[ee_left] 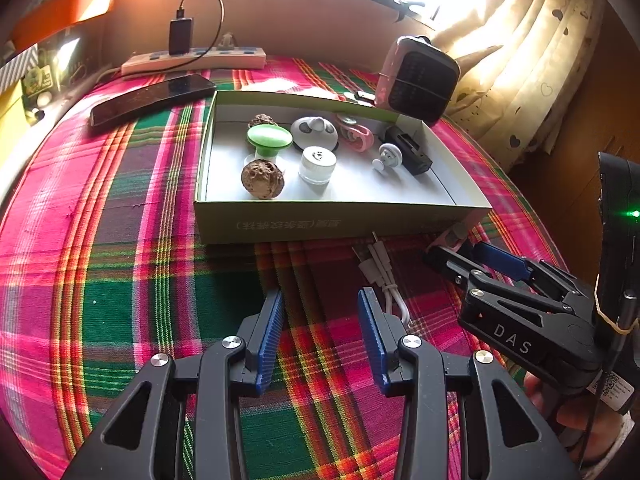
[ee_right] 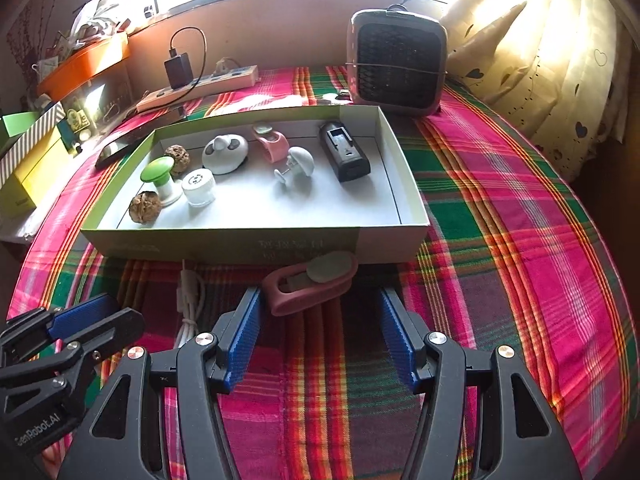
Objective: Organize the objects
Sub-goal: 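Move left tool to the white USB cable while right tool approaches the pink clip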
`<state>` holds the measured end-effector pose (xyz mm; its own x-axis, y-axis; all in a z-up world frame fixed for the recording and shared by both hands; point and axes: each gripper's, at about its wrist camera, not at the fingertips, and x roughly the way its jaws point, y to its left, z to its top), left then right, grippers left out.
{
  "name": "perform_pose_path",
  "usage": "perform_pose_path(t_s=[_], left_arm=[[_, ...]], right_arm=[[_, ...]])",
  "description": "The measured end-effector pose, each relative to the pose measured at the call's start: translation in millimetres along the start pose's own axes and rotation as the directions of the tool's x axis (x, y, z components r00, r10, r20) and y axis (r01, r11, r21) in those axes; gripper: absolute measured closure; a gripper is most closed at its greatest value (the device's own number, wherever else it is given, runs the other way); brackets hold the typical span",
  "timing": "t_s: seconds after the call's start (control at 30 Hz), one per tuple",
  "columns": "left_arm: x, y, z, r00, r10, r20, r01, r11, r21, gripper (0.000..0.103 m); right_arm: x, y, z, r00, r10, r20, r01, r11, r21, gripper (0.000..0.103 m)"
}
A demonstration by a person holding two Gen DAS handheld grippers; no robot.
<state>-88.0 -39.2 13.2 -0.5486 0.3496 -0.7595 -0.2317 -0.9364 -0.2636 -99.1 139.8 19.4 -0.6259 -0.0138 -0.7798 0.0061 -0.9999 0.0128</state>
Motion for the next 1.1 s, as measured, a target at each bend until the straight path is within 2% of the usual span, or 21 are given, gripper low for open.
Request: perform_pose_path(t_s=[0.4, 0.53, 0.63, 1.1], left_arm=[[0.1, -12.4, -0.7, 1.0, -0.016, -0.007, 0.016, 1.0, 0.024, 0.066], [2.4, -20.0, -1.1, 1.0, -0.022, -0.016, 0.023, 0.999, 0.038, 0.066], [2.6, -27.3, -1.0, 0.999, -0.032, -0.017, 0.033, 0.998, 0.054, 0.063], [14.9, -44.9, 1.3, 0.999, -0.002, -0.04, 0.006, 0.995, 0.097, 0.062]], right_arm=[[-9.9, -34.3, -16.4, 0.998, -0.063, -0.025, 0.064, 0.996, 0.062, 0.044], [-16.4, -36.3, -16.8, 0.999, -0.034, -0.001, 0.034, 0.996, 0.08, 0.044], [-16.4, -35.7, -15.0, 1.0, 0.027, 0.012, -0.028, 0.995, 0.099, 0.044], [4.5, -35.0, 4.0, 1.0, 0.018, -0.001, -0.018, 0.997, 0.082, 0.044]])
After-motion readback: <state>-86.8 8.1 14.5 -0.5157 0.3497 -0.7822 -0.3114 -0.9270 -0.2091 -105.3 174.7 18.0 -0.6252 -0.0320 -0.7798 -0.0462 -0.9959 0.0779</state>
